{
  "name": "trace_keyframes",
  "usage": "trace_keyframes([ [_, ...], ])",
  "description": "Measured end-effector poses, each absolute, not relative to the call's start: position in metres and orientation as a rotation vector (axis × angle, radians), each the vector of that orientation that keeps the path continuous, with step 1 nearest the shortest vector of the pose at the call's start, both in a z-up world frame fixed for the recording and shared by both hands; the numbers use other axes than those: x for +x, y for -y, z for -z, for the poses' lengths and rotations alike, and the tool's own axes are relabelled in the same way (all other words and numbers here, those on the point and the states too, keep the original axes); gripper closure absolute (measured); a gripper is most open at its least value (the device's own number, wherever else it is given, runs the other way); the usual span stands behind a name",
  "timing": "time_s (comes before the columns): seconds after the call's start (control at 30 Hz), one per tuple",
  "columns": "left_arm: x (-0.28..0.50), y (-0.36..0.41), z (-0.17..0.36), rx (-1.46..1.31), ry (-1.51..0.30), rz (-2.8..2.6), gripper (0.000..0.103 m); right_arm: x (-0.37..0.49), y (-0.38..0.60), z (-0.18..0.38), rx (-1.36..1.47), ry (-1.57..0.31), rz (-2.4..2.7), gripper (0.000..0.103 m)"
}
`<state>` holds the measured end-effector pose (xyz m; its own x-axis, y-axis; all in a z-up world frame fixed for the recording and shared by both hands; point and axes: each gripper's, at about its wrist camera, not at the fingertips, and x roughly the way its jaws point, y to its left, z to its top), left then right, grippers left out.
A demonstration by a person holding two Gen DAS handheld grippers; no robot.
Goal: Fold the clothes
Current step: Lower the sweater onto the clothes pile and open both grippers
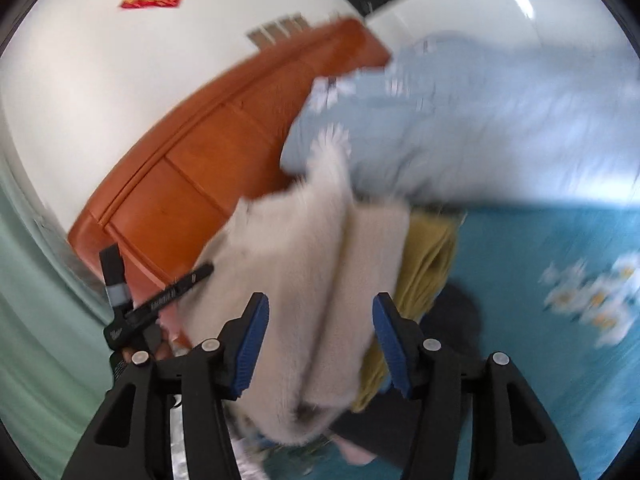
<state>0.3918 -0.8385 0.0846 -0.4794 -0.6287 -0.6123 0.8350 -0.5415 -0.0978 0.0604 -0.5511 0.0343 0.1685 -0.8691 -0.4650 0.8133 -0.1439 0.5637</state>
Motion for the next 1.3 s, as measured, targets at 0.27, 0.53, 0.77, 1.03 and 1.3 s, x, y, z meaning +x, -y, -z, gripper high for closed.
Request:
trace_keyframes([
  [0.27, 0.389, 0.836, -0.086, 0.661, -0.484, 2.070, 0.044, 0.131, 0.619, -0.099, 0.775, -0.037, 1.431, 0.047],
  [0.53, 0.392, 0.835, -0.084, 0.659, -0.479, 2.081, 0.043, 0.130, 0.616, -0.079, 0.818, -0.132, 1.434, 0.047],
  [0.77, 0.397, 0.834, -0.089, 0.599, -0.504, 2.113, 0.043, 0.128, 0.601, -0.078, 0.816, -0.087, 1.423, 0.047],
  [1.03, 0.399, 0.816, -0.105, 0.573, -0.467, 2.119, 0.043, 0.129, 0.586, -0.079, 0.810, -0.091, 1.428, 0.047],
  [1.3, 0.402, 0.801, -0.107, 0.577, -0.472, 2.117, 0.043, 0.143, 0.568, -0.074, 0.823, -0.111, 1.415, 0.047],
])
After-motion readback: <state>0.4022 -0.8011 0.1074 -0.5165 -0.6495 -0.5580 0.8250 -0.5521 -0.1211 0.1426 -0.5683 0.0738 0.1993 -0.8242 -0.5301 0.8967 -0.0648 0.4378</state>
